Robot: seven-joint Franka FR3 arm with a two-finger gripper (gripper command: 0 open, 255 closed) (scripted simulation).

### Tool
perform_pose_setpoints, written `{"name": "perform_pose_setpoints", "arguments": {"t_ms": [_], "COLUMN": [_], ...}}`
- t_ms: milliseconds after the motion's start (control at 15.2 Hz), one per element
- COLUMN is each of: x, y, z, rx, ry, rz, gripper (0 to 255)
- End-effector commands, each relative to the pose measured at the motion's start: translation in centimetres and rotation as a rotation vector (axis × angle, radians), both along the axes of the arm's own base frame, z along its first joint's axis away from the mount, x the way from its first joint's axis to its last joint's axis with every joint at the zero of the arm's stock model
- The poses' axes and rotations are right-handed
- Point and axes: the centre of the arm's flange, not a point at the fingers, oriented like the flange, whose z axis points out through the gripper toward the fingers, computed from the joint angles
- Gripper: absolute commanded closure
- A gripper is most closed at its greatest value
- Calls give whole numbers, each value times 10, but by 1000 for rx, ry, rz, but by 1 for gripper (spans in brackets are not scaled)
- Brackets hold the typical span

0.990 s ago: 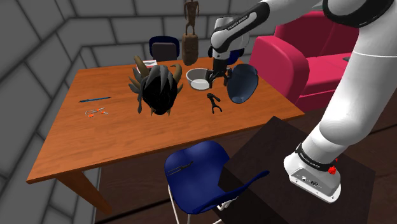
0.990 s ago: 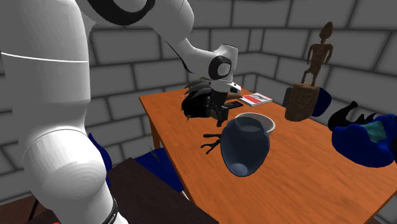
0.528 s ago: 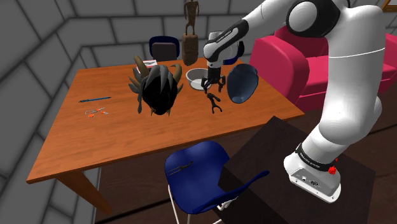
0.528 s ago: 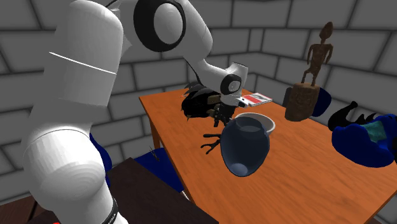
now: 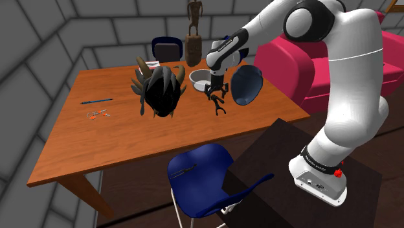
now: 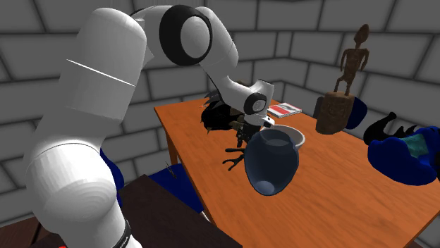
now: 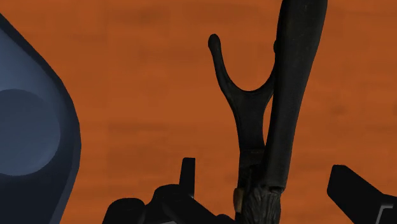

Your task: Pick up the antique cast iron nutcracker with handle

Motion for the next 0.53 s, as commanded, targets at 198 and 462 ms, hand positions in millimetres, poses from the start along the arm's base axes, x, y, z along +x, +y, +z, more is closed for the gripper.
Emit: {"name": "perform_pose_setpoints", "arguments": {"t_ms": [198, 462], "x": [1, 1], "y": [0, 0], "z": [-2, -2], "rx": [0, 0], "ry": [0, 0], "rz": [0, 0], "gripper": [255, 255]}}
